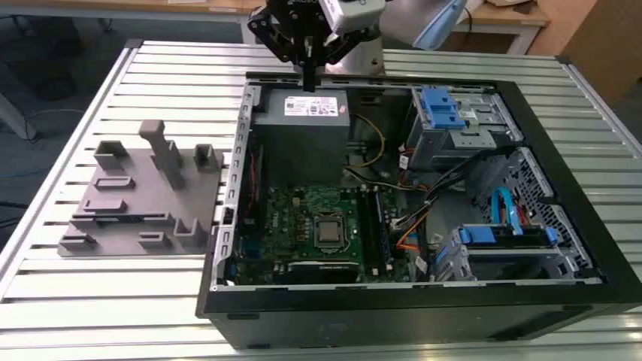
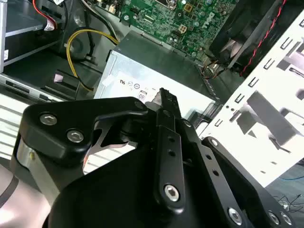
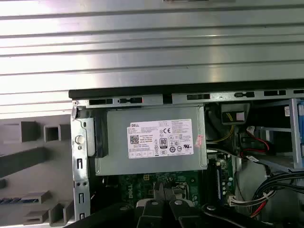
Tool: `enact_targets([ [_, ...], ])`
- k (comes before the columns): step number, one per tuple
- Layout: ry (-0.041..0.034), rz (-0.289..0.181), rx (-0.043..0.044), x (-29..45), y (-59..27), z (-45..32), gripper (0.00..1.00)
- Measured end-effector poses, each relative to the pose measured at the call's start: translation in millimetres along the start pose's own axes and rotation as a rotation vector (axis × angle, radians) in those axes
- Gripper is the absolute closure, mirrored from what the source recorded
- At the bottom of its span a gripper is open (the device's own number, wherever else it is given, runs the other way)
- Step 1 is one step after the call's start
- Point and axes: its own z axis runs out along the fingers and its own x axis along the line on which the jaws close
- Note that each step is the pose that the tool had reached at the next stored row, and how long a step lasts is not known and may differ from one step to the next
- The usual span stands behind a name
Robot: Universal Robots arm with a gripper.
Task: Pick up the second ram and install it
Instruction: 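Reach for the second ram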
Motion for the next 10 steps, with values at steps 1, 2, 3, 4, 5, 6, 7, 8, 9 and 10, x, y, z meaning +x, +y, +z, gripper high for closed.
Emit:
enact_targets([
  [1, 0.0, 0.0, 0.0, 0.0, 0.0, 0.0, 0.89],
  [2, 0.0, 0.0, 0.0001, 0.4, 0.0, -0.1, 0.89],
  [3, 0.0, 0.0, 0.0001, 1.2, -0.1, -0.1, 0.89],
  [4, 0.0, 0.0, 0.0001, 2.5, -0.2, -0.1, 0.89],
  [5, 0.0, 0.0, 0.0001, 4.6, -0.4, -0.2, 0.89],
  [6, 0.0, 0.0, 0.0, 7.0, -0.5, -0.2, 0.89],
  [7, 0.0, 0.0, 0.0001, 10.5, -0.8, -0.3, 0.89],
  [8, 0.0, 0.0, 0.0, 13.8, -1.0, -0.4, 0.89],
  [9, -0.0001, 0.0, 0.0, 17.4, -1.3, -0.5, 0.89],
  [10, -0.0001, 0.0, 0.0001, 21.5, -1.6, -0.7, 0.89],
])
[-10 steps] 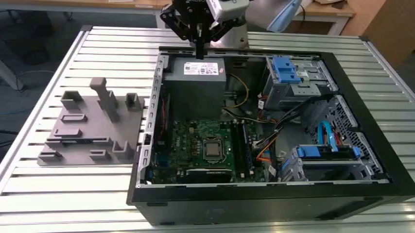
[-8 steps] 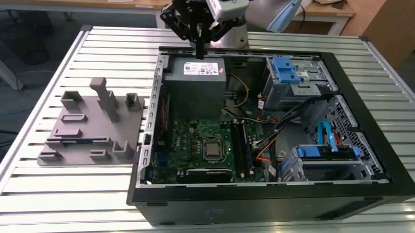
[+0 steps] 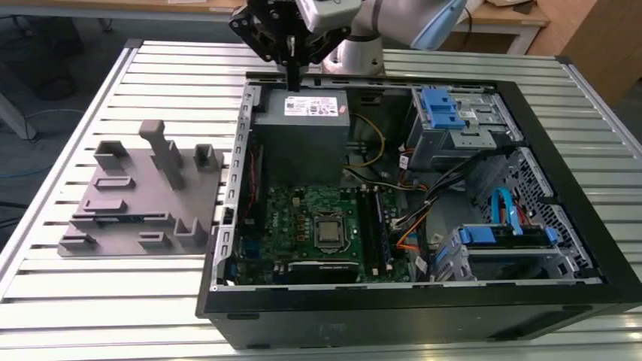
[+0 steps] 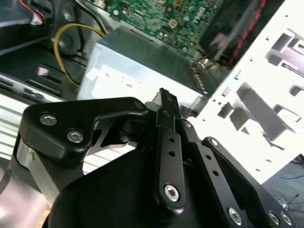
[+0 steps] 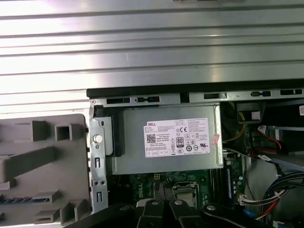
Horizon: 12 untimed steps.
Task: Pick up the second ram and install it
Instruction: 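Reach for the second ram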
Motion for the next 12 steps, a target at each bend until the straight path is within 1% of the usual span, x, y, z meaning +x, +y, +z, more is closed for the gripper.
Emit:
enact_targets([
  [4, -0.0005, 0.0, -0.0001, 16.6, -1.3, -0.4, 0.89],
  [12, -0.0006, 0.0, -0.0001, 39.4, -3.0, -1.1, 0.89],
])
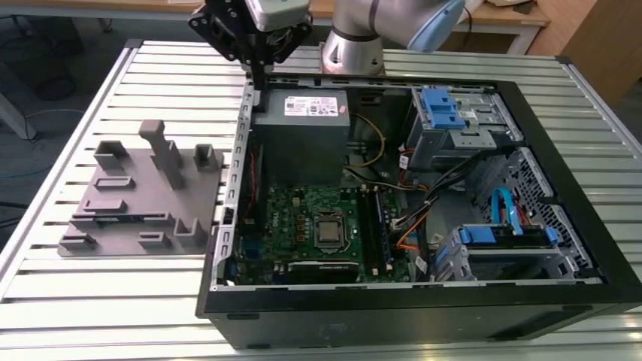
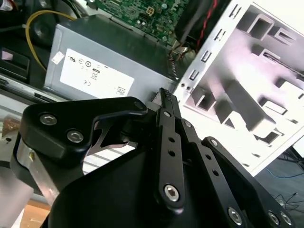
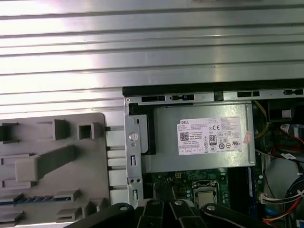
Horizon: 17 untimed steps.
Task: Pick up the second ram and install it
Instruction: 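Reach for the second ram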
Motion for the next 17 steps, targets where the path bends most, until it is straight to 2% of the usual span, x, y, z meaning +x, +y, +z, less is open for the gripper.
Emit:
enact_targets([
  [4, -0.0001, 0.0, -0.0001, 9.2, -0.7, -0.2, 0.89],
  [17, 0.0, 0.0, -0.0001, 30.8, -2.3, -0.7, 0.89],
])
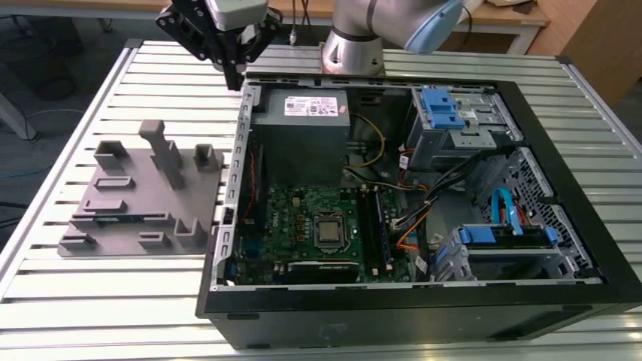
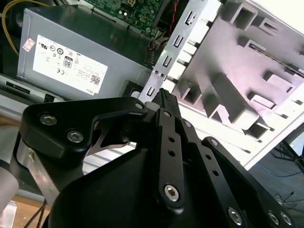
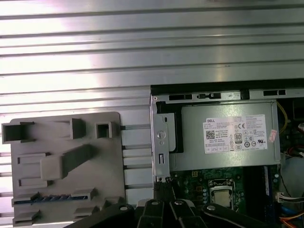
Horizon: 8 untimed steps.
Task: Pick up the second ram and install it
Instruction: 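Reach for the second ram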
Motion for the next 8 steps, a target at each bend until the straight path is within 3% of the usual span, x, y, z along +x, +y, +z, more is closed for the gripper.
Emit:
enact_targets([
  [8, 0.0, 0.0, 0.0, 12.5, -0.9, -0.1, 0.89],
])
